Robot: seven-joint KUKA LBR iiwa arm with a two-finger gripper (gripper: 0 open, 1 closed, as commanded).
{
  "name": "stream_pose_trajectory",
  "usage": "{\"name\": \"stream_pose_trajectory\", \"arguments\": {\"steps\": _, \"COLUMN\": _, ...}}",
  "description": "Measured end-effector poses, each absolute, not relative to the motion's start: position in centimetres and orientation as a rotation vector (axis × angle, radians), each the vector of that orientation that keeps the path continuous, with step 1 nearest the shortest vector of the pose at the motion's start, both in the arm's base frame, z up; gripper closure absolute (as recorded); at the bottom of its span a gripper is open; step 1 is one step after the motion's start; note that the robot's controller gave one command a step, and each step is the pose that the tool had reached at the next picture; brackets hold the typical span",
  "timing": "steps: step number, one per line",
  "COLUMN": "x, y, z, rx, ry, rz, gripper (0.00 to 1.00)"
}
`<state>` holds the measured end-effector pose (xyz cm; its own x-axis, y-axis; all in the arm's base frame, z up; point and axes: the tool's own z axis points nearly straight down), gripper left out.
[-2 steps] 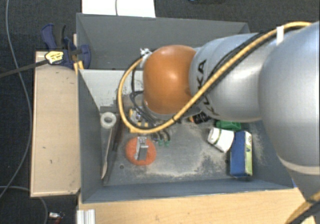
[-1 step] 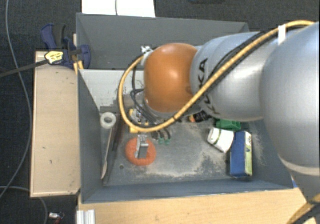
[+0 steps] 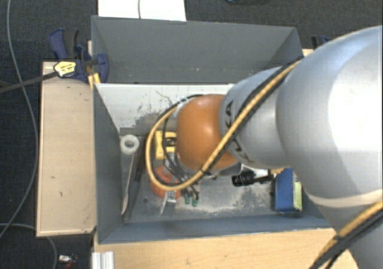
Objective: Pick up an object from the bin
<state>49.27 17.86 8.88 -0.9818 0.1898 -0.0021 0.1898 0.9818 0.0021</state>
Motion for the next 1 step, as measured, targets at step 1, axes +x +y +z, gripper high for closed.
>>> {"name": "stream_pose_trajectory", "arguments": {"steps": 1, "x": 49.16, "y": 17.65, "z": 11.48, "rx": 0.239, "ry": 3.129, "rz": 0.003, "gripper": 0.0}}
